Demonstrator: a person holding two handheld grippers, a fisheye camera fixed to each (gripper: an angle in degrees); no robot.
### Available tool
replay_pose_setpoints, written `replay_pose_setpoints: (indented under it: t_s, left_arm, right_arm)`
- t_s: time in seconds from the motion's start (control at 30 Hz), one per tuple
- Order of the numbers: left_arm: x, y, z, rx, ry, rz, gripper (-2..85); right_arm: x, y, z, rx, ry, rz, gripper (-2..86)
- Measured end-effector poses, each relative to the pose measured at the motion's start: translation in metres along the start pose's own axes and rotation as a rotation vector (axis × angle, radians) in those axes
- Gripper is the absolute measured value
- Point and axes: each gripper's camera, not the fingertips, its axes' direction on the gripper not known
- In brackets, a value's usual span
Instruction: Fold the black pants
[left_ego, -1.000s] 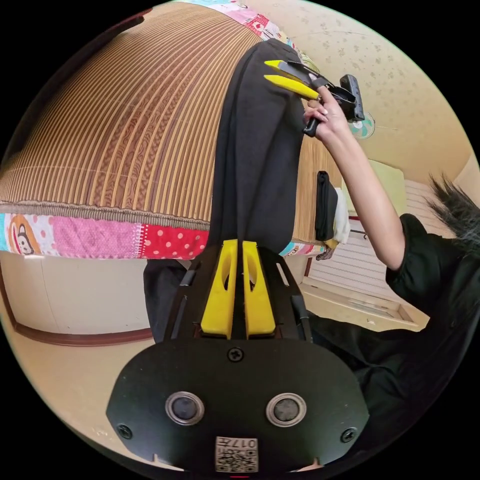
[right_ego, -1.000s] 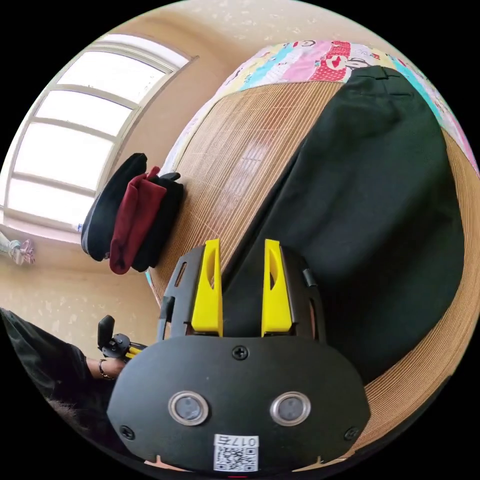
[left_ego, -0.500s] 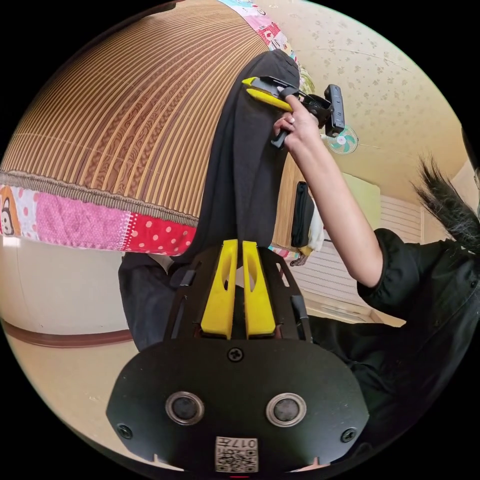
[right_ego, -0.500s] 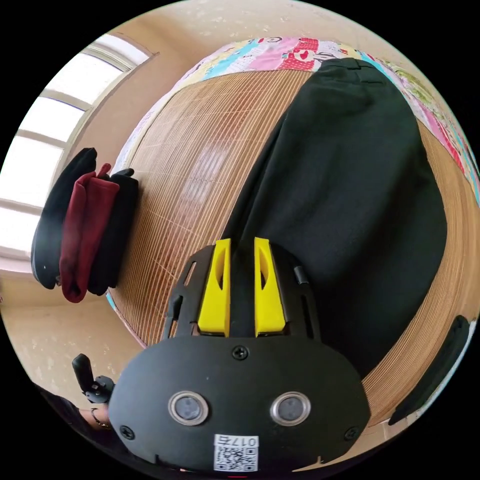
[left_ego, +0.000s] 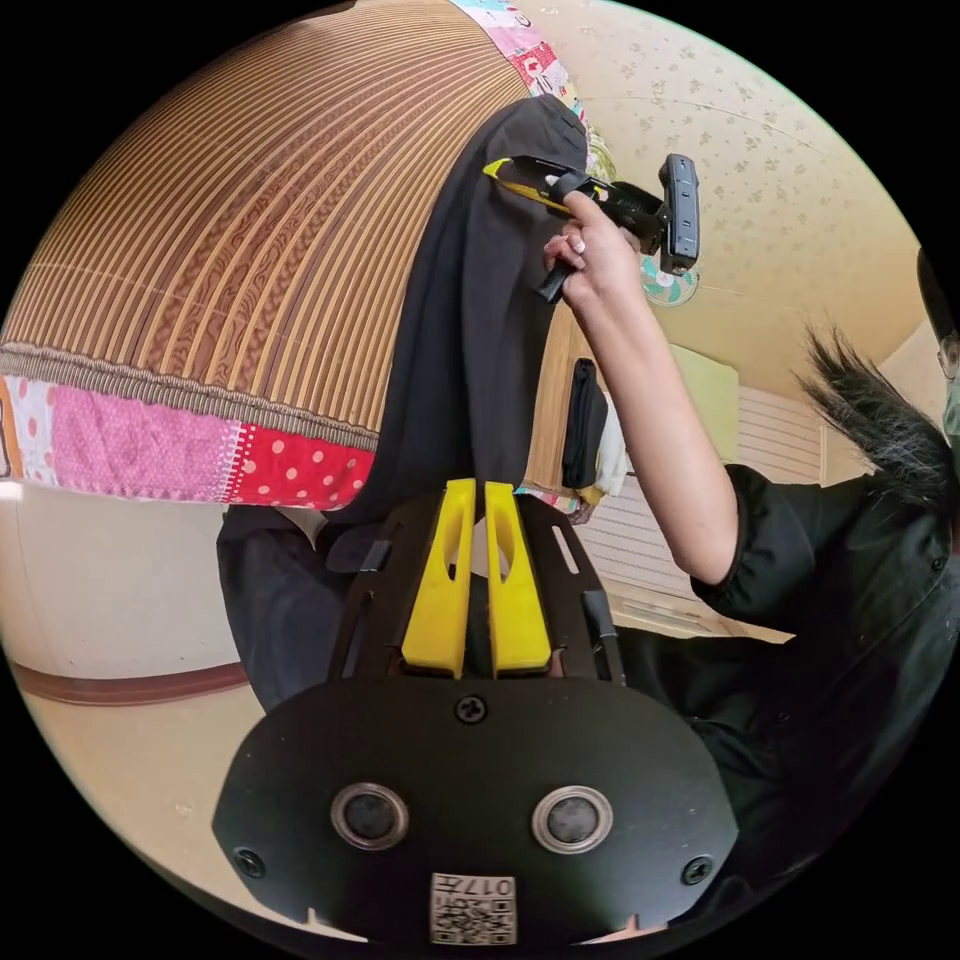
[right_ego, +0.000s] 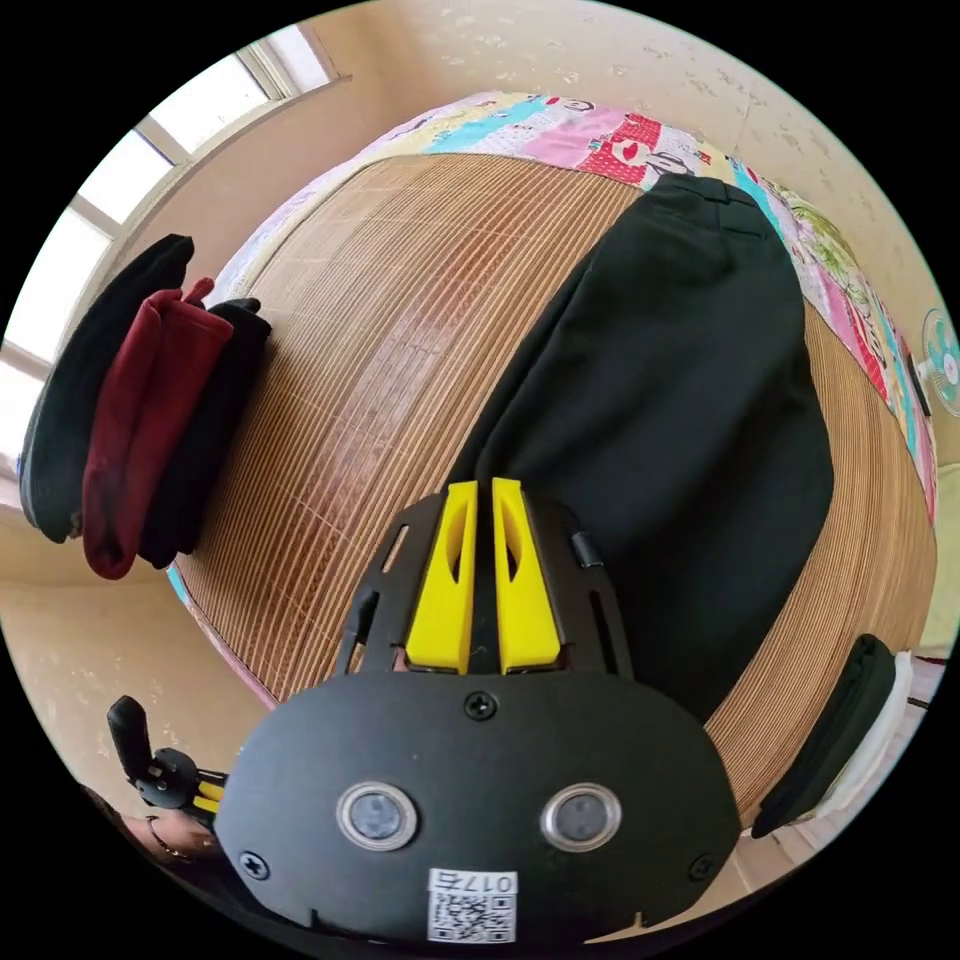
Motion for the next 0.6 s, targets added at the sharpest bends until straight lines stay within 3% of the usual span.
replay_pose_setpoints:
  t_s: [0.07,0.13,0.2,0.27,0.43,0.6]
  left_arm:
    - [0.001,0.011,-0.002,0.015,0.007,0.023,0.6]
    - [-0.002,0.014,0.0,-0.012,-0.05,0.029,1.6]
    - [-0.01,0.012,0.006,-0.082,-0.162,0.013,3.2]
    - [-0.018,0.01,-0.001,-0.114,-0.264,0.001,6.0]
    - [-0.013,-0.02,-0.038,0.05,-0.155,0.108,11.1]
    - [-0.027,-0.093,-0.018,0.033,-0.106,0.104,15.2]
  right_arm:
    - [0.007,0.0,-0.027,0.059,-0.098,-0.024,4.4]
    - [0.022,-0.003,-0.02,-0.001,-0.17,-0.052,4.6]
    - [0.055,-0.002,-0.02,-0.074,-0.361,-0.048,5.3]
    - [0.111,0.017,-0.06,0.017,-0.596,-0.028,8.2]
    - [0.236,0.095,-0.129,0.023,-0.688,0.212,13.3]
    - [0.305,0.2,-0.155,-0.076,-0.713,0.407,15.2]
